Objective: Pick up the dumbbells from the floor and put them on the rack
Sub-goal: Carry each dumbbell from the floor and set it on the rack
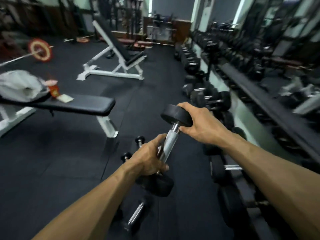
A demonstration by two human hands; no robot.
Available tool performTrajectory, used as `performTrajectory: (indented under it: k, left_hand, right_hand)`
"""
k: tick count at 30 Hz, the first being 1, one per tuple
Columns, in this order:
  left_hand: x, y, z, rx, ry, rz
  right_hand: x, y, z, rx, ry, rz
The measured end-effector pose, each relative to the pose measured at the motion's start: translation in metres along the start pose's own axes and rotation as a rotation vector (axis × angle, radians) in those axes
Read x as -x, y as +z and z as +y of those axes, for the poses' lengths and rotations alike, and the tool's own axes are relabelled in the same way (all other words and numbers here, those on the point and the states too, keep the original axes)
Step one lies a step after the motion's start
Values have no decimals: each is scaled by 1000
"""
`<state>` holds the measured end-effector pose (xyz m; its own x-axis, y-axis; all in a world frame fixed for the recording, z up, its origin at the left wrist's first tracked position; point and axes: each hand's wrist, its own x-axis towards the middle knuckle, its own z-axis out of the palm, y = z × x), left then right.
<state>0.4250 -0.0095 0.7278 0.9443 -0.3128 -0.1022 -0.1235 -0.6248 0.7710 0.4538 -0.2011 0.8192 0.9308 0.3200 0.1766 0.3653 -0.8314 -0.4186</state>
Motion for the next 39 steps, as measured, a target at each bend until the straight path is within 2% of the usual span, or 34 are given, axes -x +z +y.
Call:
performTrajectory:
  k: [4, 10, 19, 24, 31, 39]
  left_hand:
    - [-43, 40, 82, -17, 113, -118]
    - [-103, 150, 201, 28, 258, -278]
    - [-192, 303, 334, -98, 356, -588]
    - [-231, 365, 374, -117, 412, -664]
    - [-274, 441, 392, -227, 367, -762]
    - [-304, 461, 382, -231, 284, -798]
  right_hand:
    - [38, -74, 58, 9, 126, 95]
    - [105, -170, 172, 60, 291, 123]
    - [200, -253, 344, 88, 555, 179]
    - [227, -273, 414, 67, 656, 185]
    - [252, -261, 501, 33, 801, 161]
    - [239, -242, 538, 20, 857, 130]
